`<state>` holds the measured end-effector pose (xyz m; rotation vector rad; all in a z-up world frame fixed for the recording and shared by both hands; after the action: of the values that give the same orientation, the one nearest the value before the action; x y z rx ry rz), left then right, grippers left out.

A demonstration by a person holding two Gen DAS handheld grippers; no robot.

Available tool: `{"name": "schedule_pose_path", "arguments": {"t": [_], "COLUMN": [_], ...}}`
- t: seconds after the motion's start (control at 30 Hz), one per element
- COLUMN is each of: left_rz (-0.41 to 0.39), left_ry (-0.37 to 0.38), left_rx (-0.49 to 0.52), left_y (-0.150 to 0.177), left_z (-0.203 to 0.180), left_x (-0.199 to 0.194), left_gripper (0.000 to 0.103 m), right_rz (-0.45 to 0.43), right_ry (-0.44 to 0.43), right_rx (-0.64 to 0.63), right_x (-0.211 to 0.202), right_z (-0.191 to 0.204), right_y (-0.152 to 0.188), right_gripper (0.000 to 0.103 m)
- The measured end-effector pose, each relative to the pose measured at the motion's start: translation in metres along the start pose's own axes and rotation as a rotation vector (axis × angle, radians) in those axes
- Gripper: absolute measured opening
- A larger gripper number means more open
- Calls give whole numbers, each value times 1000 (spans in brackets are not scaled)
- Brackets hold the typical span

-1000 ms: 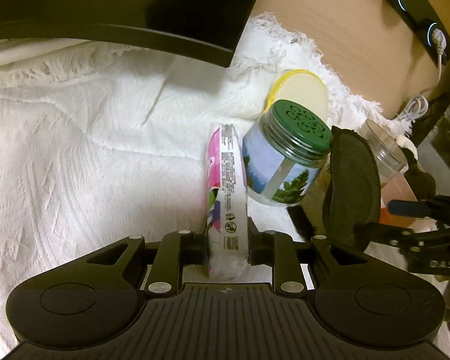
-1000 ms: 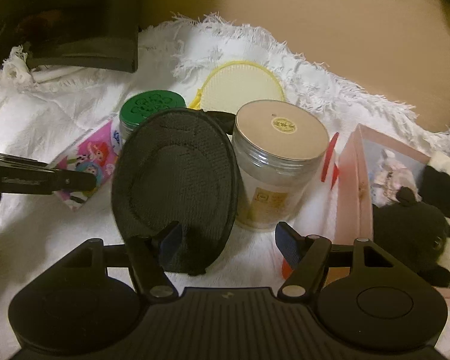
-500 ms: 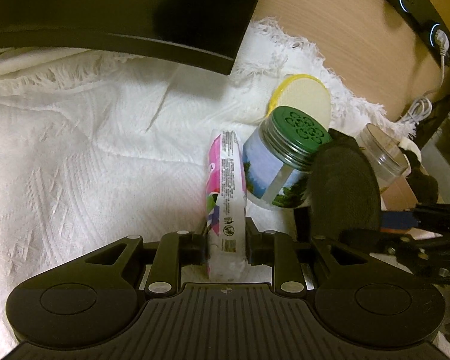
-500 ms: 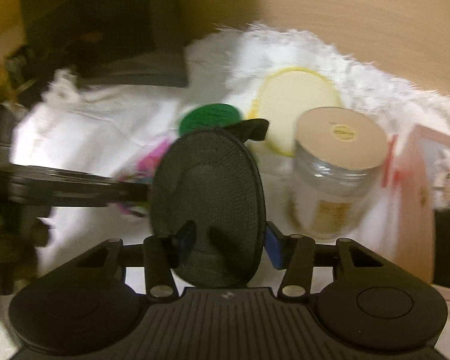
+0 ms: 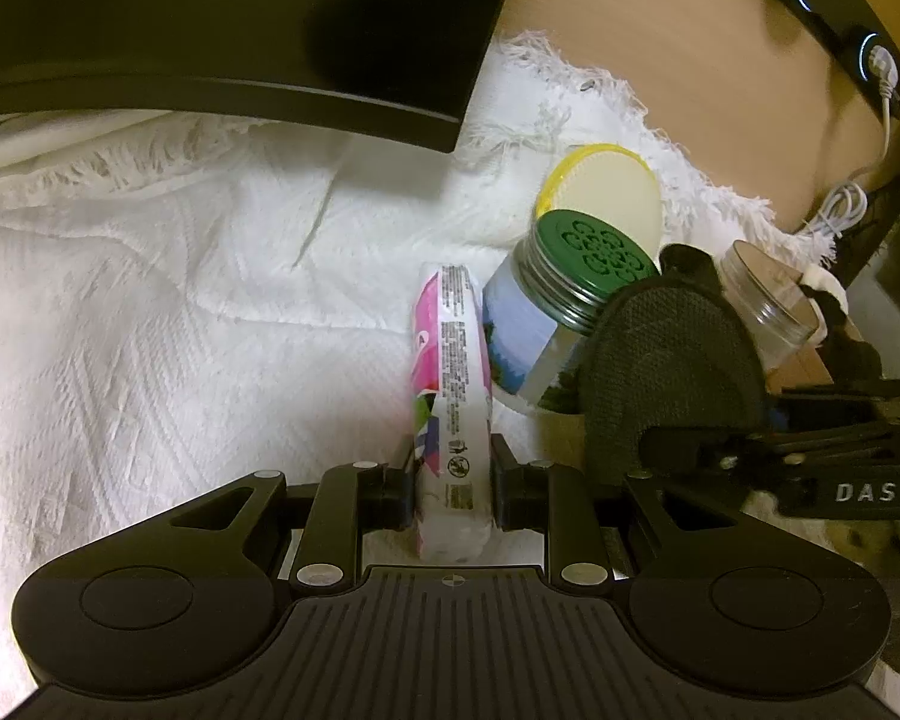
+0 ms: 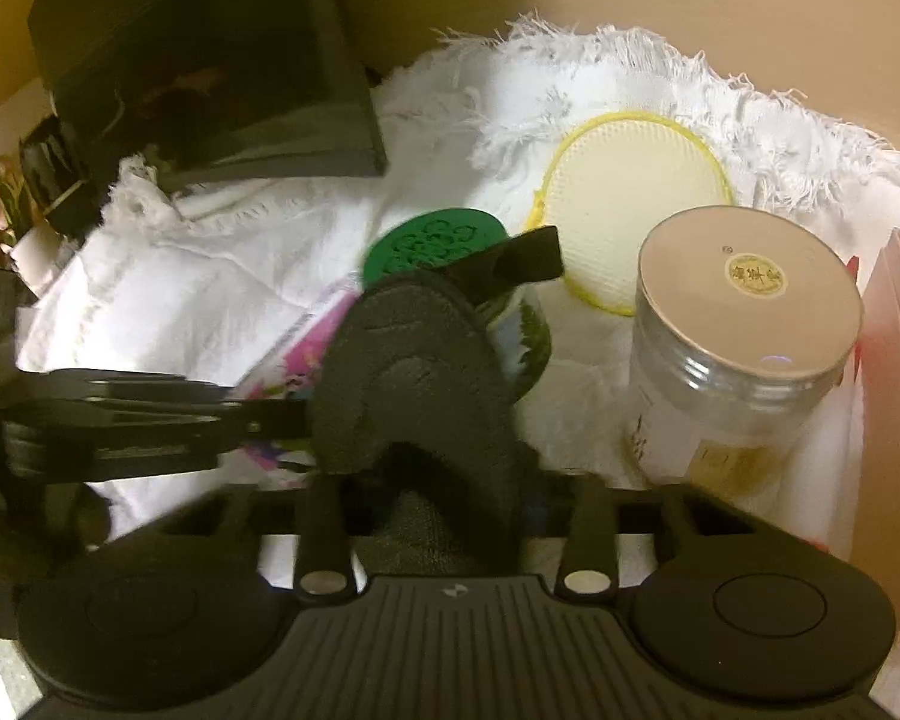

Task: Organize soft objects
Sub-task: 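Carry the pack with the left gripper while the right gripper carries the black pad toward the box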

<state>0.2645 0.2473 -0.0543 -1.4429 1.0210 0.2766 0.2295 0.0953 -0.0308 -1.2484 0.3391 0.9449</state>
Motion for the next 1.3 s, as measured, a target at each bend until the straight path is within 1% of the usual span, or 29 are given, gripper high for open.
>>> {"name": "schedule_pose_path", "arguments": {"t": [0.03,0.17,0.27,0.33,0.4,0.5,0.53,0.57,0.67,0.73,0.83,0.9,1.0,1.07,1.13,1.2,1.3], "left_rz": [0,2,-9,-20,-23,-11,0,10,18,25,22,-2,-18,-24,-46,-85,-152], "left_ry": [1,3,7,7,5,-4,-9,-15,-15,-14,-26,-38,-47,-55,-60,-58,-48], "left_rx": [0,0,-6,-10,-2,26,33,37,44,46,36,49,76,75,66,53,67], "left_y": [0,1,0,-3,-8,-14,-15,-16,-17,-18,-21,-23,-25,-29,-36,-48,-72], "left_z": [0,0,0,1,1,1,1,1,2,4,6,6,7,9,9,5,-13], "left_x": [0,0,-1,-2,1,12,16,20,26,28,24,17,8,3,-6,-23,-51], "left_gripper": [25,25,25,26,26,27,28,27,26,24,23,23,22,22,22,22,22], "right_rz": [-5,-46,-32,-5,8,32,48,56,72,67,22,-9,-57,-93,-143,-211,-316], "right_ry": [-9,-12,-18,-17,19,56,71,77,46,46,62,87,104,106,111,130,192], "right_rx": [-3,-23,-59,-85,-107,-89,-79,-82,-103,-109,-118,-121,-109,-101,-91,-87,-89], "right_x": [-4,-35,-47,-41,-30,-10,-5,-3,-6,-14,-30,-41,-58,-71,-89,-115,-154], "right_z": [3,12,20,26,27,24,22,22,27,29,33,32,29,27,24,18,3], "right_y": [1,7,15,20,22,20,21,23,27,29,21,14,-4,-20,-38,-60,-88], "right_gripper": [19,19,19,20,20,22,19,12,12,11,11,11,11,11,11,11,11]}}
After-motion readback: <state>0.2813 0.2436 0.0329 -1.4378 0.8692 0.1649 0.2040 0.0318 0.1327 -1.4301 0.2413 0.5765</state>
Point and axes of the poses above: each gripper's, at about its wrist camera, not at the fingertips, and x roughly the way its jaws point, z to its left, y to its underside, the point moved 10 cm from there along x, roughly the way its jaws point, and after that the axes turned 9 degrees about x, right-handed, at the moved point
